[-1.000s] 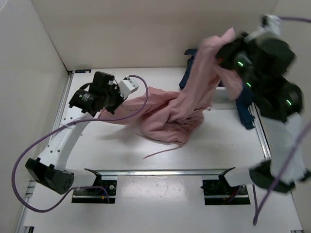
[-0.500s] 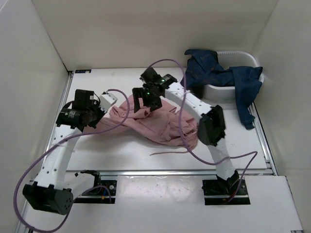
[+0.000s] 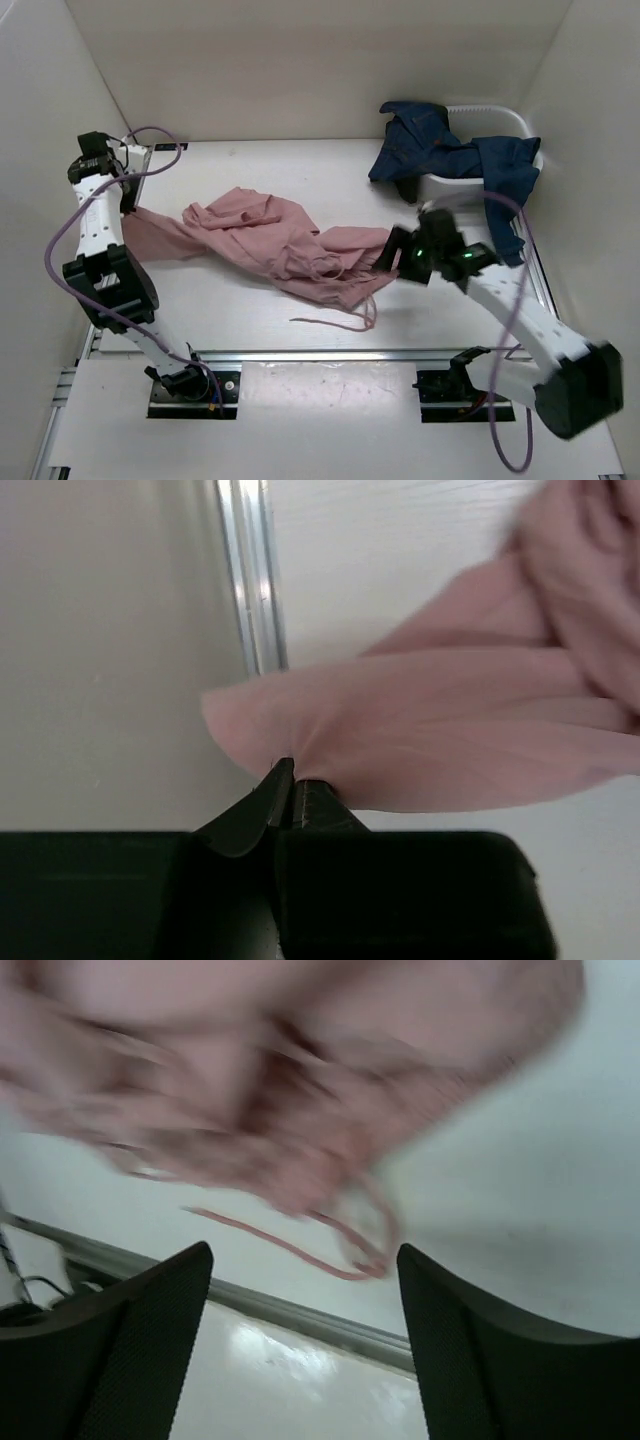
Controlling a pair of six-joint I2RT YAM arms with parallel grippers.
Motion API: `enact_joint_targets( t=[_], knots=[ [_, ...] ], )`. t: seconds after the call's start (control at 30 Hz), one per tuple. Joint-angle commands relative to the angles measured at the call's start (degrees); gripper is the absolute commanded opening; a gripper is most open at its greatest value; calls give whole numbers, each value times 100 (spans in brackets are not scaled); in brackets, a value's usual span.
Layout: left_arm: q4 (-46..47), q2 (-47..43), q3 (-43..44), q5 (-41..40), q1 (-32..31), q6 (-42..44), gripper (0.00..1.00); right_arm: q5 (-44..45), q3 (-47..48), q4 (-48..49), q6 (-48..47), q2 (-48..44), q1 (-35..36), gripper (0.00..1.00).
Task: Fold and stack the trousers
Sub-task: Flatten the trousers out
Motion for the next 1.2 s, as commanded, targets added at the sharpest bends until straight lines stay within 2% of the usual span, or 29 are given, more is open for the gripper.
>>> enact_joint_targets(
  t=[0.0,0.03,0.13,0.17,0.3,0.47,0.57,0.67,0.73,0.8,0.9,1.0,1.03,1.1,1.13,1.17],
  knots=[
    [-779,-48,243,749,-152,-104,14,-1453,-1466,966,865,576,20,80],
    [-779,-109,111,696,-152,-157,14,-1700,-1470,1474,866,717,20,84],
    [-709,-258,-311,556,-214,-157,14,-2053,-963,1366,498,1429,230,92],
    [-709,-259,-382,555,-214,-157,14,-2115,-795,1304,305,1778,501,94],
    [-595,-469,-663,555,-214,-157,14,-2115,-206,1251,198,2685,1065,95],
    [-542,-532,-892,608,-214,-210,14,-1484,472,700,329,3564,1470,96],
    [-542,-584,-997,608,-214,-210,14,-1080,622,233,505,3942,1470,96],
    [-542,-584,-998,661,-214,-210,14,-710,700,232,673,4189,1409,95],
    [-542,-584,-927,661,-214,-262,14,-517,779,301,821,4242,1348,88],
    [-542,-637,-875,661,-214,-263,14,-270,850,511,900,4243,1295,75],
    [-603,-759,-875,661,-214,-263,14,-409,772,1064,1023,4181,1155,68],
    [-655,-891,-927,661,-214,-210,14,-761,360,1557,1243,4050,970,40],
    [-656,-892,-927,661,-214,-210,14,-849,228,1889,1305,3980,847,26],
    [-656,-954,-988,661,-214,-210,14,-938,-141,2103,1480,3875,715,8],
    [-708,-1014,-989,608,-214,-149,14,-1007,-291,2312,1559,3665,514,0],
    [-708,-1076,-989,608,-214,-148,14,-1060,-449,2402,1612,3506,390,0]
  ],
)
